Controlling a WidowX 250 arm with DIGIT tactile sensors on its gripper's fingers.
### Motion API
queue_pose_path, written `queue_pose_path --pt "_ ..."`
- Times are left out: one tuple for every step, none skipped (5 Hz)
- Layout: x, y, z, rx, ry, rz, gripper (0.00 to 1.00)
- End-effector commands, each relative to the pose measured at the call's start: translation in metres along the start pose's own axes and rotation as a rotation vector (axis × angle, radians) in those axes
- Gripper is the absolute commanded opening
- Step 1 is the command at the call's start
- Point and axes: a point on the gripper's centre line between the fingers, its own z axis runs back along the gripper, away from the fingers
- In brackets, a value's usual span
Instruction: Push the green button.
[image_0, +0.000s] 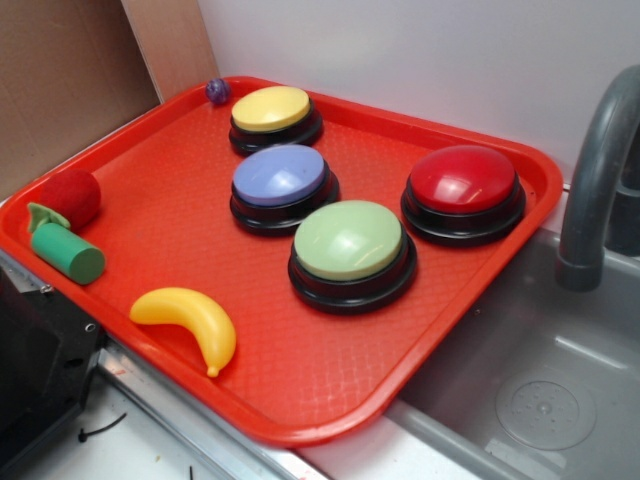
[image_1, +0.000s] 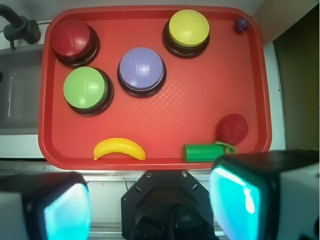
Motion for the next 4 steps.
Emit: queue_pose_path --pt "0.0 0.0 0.0 0.0 0.0 0.0 1.0" --pt "0.04 -0.05 -0.039 -0.047 -0.072 -0.249 1.0" --pt "0.053 -0.097 -0.081 -0.006 -0.066 -0.509 1.0" --pt "0.039 -0.11 -0.111 -0.031 -0.067 -0.758 1.0"
